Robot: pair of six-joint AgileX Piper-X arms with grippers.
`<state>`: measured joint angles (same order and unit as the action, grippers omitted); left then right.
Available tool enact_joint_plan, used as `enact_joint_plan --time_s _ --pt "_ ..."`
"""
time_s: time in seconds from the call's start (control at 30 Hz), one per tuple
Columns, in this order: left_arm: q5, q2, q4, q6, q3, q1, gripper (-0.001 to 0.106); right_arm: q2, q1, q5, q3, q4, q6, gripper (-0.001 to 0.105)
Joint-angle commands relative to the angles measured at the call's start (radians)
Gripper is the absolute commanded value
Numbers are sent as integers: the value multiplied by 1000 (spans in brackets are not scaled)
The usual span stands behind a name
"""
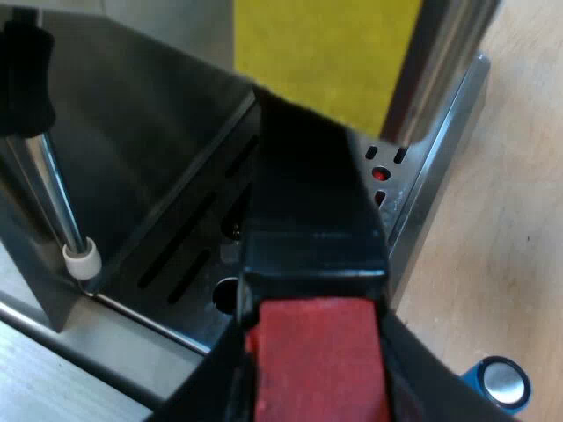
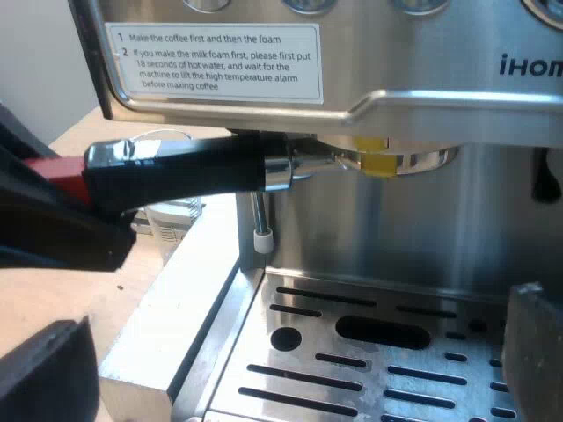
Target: Put the handle in the coffee machine
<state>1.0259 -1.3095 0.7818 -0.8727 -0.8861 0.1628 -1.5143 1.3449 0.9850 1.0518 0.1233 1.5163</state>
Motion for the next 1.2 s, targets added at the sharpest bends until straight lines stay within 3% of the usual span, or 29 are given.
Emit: enact_joint_plan --time_s 0.03,0.6,0.7,0.8,0.9,1.2 --pt "208 32 -68 -29 -64 -5 0 6 -4 -2 -1 -2 13 94" --pt "208 32 -39 -27 -71 -5 0 -25 -31 -2 -1 -6 5 91" --pt "208 32 -39 -27 -71 -5 0 -49 -39 -2 -1 0 5 73" --pt "208 32 -39 -27 -71 -5 0 -72 -48 -2 -1 2 5 48" --pt "208 32 -39 -27 -71 -5 0 -95 -64 -2 -1 17 5 35" --pt "208 32 -39 -27 -71 -5 0 -140 -122 -4 -1 10 24 33"
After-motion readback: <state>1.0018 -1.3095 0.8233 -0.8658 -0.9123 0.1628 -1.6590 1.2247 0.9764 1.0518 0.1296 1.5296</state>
